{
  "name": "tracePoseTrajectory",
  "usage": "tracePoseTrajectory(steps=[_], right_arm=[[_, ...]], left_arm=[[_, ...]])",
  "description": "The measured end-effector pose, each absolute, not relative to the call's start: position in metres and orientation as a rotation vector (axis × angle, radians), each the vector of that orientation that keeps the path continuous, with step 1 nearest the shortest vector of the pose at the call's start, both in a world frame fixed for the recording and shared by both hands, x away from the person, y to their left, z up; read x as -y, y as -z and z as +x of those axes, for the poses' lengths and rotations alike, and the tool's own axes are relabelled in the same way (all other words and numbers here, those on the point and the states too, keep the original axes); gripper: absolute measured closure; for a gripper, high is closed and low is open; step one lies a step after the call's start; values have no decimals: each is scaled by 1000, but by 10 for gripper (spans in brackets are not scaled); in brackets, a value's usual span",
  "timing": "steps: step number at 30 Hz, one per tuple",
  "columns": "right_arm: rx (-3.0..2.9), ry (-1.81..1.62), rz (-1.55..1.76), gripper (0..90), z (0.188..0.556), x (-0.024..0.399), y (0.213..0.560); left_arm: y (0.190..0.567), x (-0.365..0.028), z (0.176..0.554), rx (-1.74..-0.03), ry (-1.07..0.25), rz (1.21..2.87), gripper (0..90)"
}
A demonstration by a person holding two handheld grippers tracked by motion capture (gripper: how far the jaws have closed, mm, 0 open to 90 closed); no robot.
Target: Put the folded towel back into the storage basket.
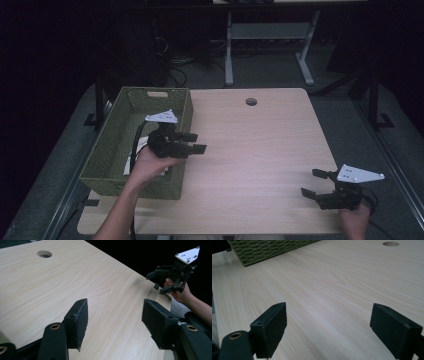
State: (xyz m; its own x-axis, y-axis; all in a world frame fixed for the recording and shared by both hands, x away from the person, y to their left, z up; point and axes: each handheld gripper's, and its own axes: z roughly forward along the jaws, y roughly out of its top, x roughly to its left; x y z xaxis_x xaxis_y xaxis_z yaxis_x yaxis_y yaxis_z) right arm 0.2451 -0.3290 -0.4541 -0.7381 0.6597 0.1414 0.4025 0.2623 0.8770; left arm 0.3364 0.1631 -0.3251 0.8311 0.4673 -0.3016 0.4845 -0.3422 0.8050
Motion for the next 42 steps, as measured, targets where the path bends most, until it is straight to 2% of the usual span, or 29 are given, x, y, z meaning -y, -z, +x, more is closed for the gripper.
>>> tracePoseTrajectory(steps=[17, 42], right_arm=[[-2289, -1460, 978, 135, 244, 330, 454], [-2263, -1460, 976, 135, 241, 334, 451]], left_arm=[[337, -108, 340, -657, 54, 2026, 367], [369, -50, 337, -603, 74, 2123, 359]])
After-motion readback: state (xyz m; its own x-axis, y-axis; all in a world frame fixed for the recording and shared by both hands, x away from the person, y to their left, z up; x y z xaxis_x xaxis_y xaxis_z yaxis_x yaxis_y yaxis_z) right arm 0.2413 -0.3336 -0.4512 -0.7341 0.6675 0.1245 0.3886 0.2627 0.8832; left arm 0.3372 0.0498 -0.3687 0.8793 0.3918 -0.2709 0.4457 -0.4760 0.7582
